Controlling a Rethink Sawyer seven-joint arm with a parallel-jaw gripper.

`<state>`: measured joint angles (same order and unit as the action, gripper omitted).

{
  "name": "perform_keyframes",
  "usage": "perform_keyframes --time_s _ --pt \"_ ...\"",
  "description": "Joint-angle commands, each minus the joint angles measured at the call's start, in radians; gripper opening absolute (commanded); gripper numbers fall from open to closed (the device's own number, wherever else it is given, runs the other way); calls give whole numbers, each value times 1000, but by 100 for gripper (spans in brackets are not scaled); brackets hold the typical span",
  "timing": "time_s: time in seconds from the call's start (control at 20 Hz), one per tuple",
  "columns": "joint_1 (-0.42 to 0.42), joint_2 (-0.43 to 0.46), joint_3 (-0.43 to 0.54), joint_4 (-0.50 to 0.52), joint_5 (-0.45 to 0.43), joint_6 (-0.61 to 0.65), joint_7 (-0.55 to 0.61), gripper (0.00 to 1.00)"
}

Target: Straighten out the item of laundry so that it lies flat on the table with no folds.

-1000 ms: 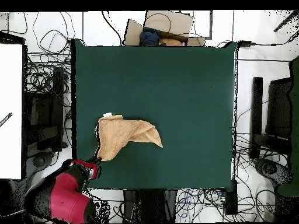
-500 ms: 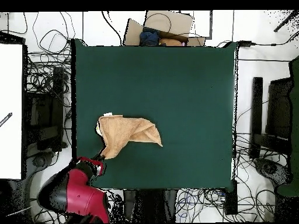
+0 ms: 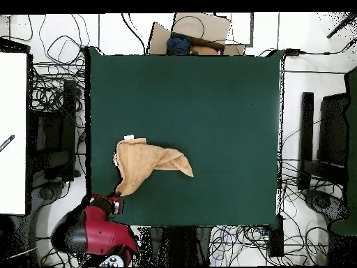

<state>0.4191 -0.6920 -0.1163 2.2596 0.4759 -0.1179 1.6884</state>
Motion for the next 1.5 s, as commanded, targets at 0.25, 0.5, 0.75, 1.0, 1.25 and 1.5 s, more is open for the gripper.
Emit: perform_keyframes --time_s 0.25,0.5,0.75,1.0,1.25,1.5 --pt "-296 93 295 104 -268 -204 305 0" --pt "-338 61 290 119 -304 -171 285 0" --pt "-309 -37 261 137 -257 -70 254 0" --pt "-276 -117 223 133 -219 37 220 0" --pt "-205 -202 154 112 -180 169 212 0" --pt "-104 -271 47 64 -171 313 223 0"
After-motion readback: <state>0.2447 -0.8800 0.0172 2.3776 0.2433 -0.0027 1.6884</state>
